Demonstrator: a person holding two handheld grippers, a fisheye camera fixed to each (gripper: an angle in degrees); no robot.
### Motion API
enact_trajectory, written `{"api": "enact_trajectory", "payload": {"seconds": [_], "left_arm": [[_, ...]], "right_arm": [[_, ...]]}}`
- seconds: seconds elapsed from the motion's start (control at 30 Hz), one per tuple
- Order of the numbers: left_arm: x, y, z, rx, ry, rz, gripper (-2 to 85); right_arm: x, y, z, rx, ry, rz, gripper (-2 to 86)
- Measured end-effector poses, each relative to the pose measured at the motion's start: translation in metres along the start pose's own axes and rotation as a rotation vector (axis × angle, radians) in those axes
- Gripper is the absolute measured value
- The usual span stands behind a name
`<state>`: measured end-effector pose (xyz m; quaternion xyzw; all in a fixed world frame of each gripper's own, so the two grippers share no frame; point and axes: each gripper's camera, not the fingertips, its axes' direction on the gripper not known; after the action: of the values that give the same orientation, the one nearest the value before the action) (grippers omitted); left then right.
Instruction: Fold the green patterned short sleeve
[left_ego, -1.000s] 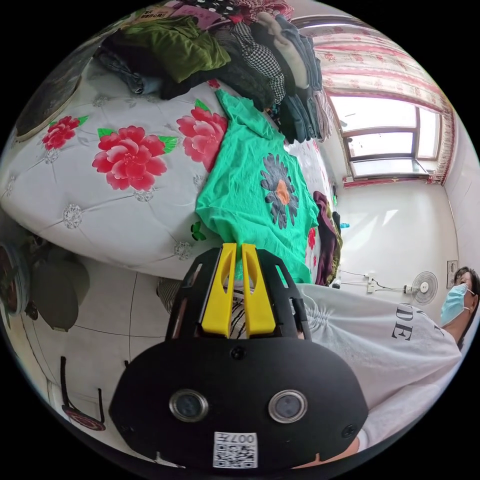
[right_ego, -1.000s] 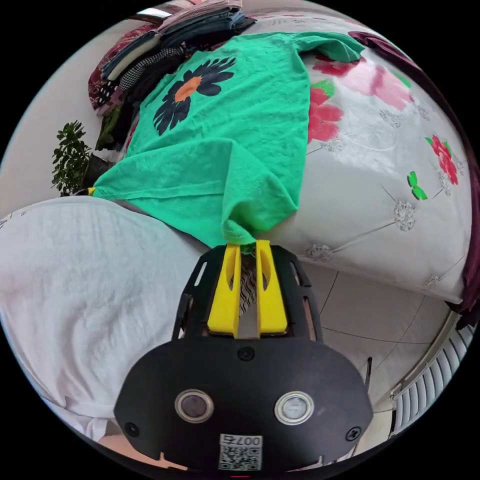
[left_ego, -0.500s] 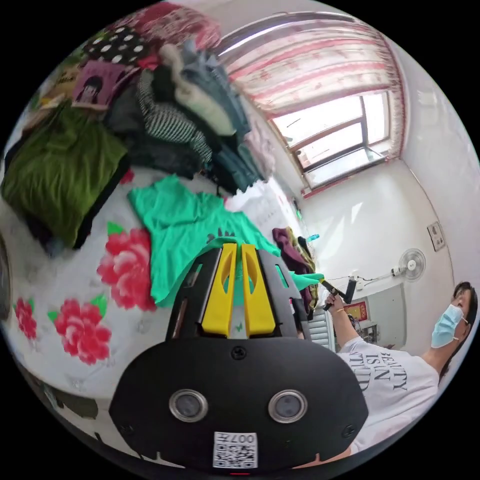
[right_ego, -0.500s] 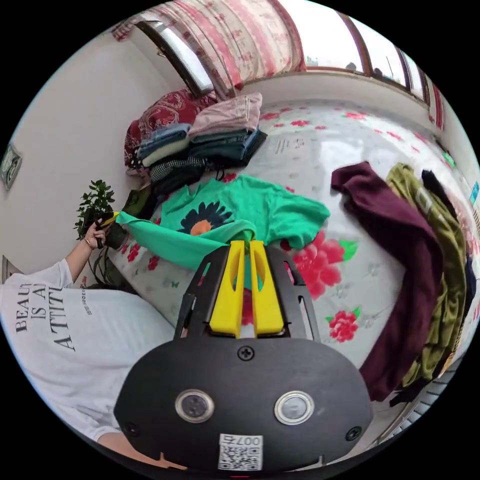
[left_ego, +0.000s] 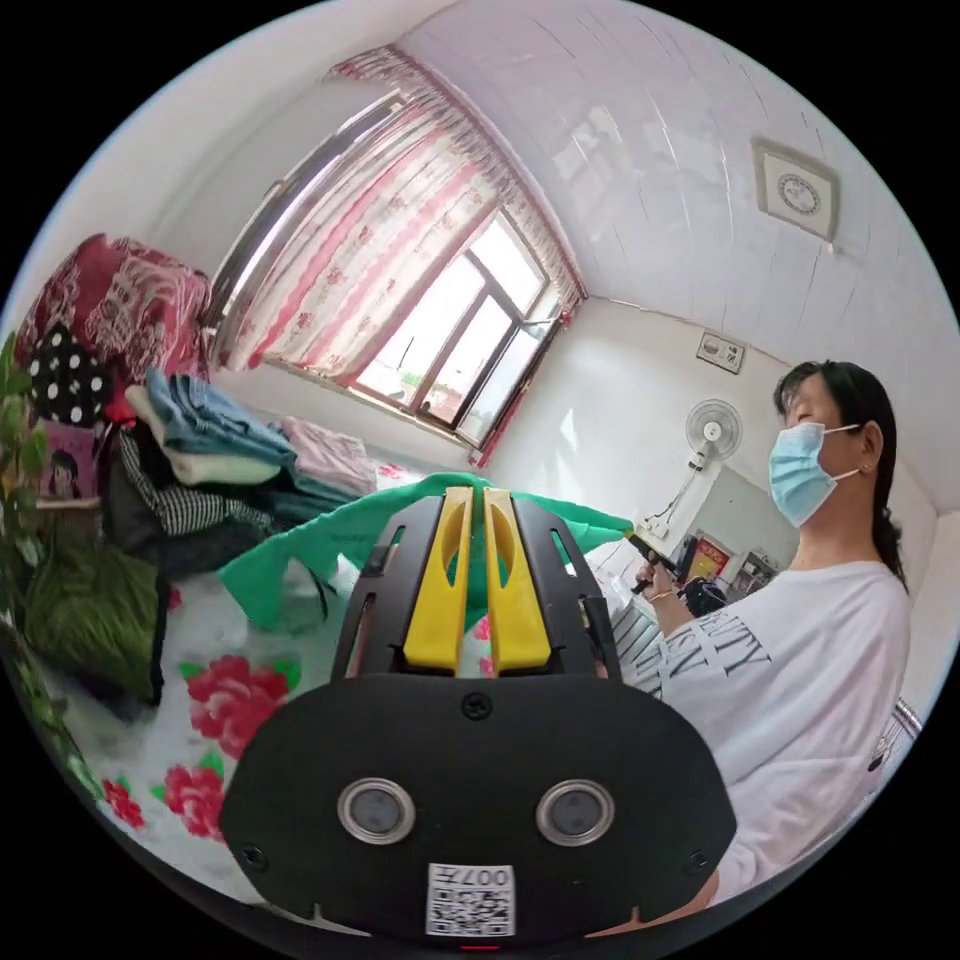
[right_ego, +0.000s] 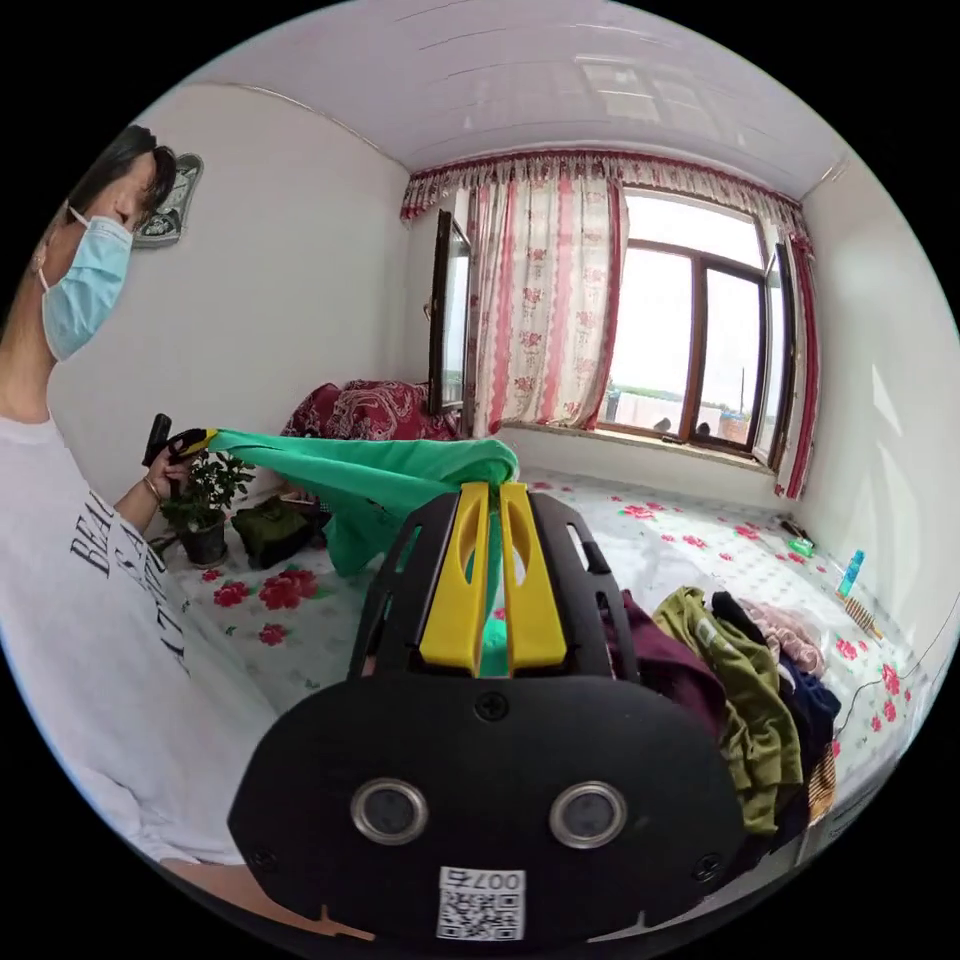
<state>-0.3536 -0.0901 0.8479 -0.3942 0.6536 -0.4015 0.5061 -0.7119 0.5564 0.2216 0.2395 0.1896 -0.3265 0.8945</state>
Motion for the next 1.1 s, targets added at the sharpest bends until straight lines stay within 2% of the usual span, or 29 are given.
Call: {"api": "enact_trajectory", "payload": {"seconds": [0.1, 0.17, 0.23, 0.3, 0.4, 0.5, 0.67, 0.73, 0.8, 0.87, 0.97, 1.1], "left_arm": [[-0.025, 0.071, 0.005, -0.144, -0.068, -0.214, -0.7], [-0.053, 0.129, 0.007, -0.237, -0.101, -0.472, -0.8], [-0.066, 0.160, 0.003, -0.222, -0.095, -0.620, -0.8], [-0.072, 0.176, -0.003, -0.176, -0.103, -0.707, -0.9], [-0.065, 0.173, 0.000, -0.205, -0.096, -0.691, -1.0], [-0.058, 0.162, 0.008, -0.234, -0.112, -0.624, -1.0], [-0.089, 0.121, 0.046, -0.149, -0.126, -0.585, -0.5], [-0.109, 0.098, 0.072, -0.133, -0.177, -0.581, 0.2], [-0.128, 0.077, 0.102, -0.127, -0.260, -0.584, 3.6], [-0.147, 0.058, 0.134, -0.074, -0.366, -0.602, 11.8], [-0.150, 0.047, 0.161, -0.129, -0.456, -0.600, 13.6], [-0.138, 0.065, 0.184, -0.283, -0.523, -0.498, 13.6]], "right_arm": [[0.009, 0.083, 0.017, -0.197, -0.064, 0.127, -0.2], [0.017, 0.140, 0.040, -0.356, -0.104, 0.239, -0.2], [0.027, 0.204, 0.066, -0.487, -0.151, 0.374, -0.2], [0.037, 0.237, 0.076, -0.527, -0.169, 0.460, -0.2], [0.048, 0.263, 0.092, -0.598, -0.234, 0.507, -0.2], [0.052, 0.269, 0.110, -0.650, -0.242, 0.449, -0.2], [0.089, 0.256, 0.170, -0.597, -0.297, 0.423, 0.2], [0.115, 0.237, 0.221, -0.578, -0.266, 0.395, 0.8], [0.139, 0.228, 0.265, -0.552, -0.237, 0.419, 1.8], [0.161, 0.226, 0.303, -0.491, -0.195, 0.469, 3.4], [0.190, 0.240, 0.341, -0.496, -0.140, 0.562, 4.8], [0.186, 0.299, 0.350, -0.617, -0.109, 0.522, 4.9]]}}
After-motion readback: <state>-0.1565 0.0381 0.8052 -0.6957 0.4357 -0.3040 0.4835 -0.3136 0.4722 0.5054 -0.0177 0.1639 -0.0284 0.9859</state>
